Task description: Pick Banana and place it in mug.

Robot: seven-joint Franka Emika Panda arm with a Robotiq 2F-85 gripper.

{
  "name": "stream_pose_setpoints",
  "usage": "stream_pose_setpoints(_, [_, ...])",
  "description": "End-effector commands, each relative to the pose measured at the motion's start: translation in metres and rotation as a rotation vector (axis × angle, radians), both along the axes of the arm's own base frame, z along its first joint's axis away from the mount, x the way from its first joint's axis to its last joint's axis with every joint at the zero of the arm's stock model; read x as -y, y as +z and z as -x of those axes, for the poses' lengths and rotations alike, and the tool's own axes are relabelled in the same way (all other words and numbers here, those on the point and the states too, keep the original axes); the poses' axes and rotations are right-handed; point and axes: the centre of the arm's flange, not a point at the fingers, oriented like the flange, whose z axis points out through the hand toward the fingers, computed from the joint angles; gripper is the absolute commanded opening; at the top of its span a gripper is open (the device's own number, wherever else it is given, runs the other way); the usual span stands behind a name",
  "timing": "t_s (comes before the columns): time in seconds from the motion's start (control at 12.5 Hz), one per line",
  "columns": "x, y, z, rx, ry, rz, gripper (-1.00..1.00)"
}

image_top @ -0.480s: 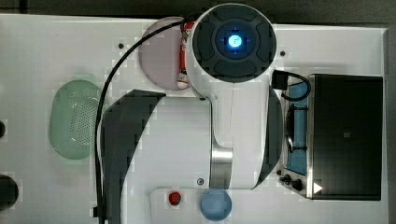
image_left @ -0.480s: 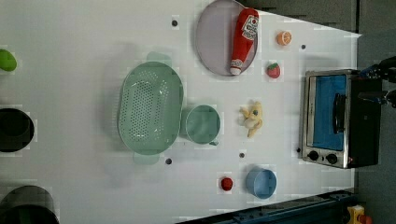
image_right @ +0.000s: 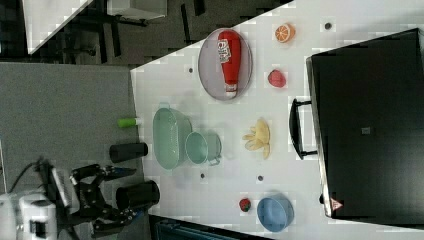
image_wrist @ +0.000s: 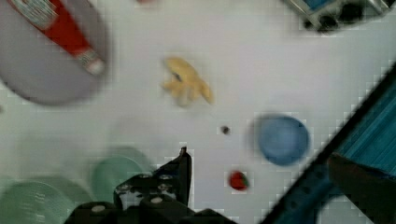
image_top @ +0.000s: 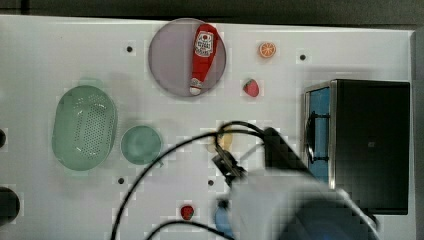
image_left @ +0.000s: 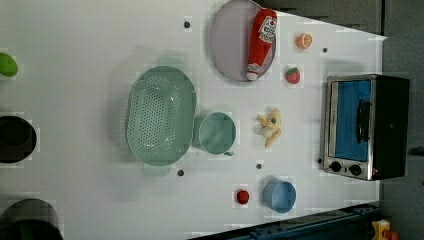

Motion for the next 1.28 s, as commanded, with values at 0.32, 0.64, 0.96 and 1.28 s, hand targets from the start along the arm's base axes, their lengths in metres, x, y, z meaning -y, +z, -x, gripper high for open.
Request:
stream_pose_setpoints(0.32, [-0.023,-0.173,-0.071,-0.097,0.199,0.014,1.00])
stream_pose_setpoints(0.64, [-0.021,-0.260,-0.090,-0.060,0.437,0.022,1.00])
stream_pose_setpoints(0.96, [-0.022,-0.349,-0.091,-0.056,0.581,0.029,1.00])
stream_pose_setpoints(1.28, [-0.033,-0.425,-0.084,-0.109,0.600,0.010,1.00])
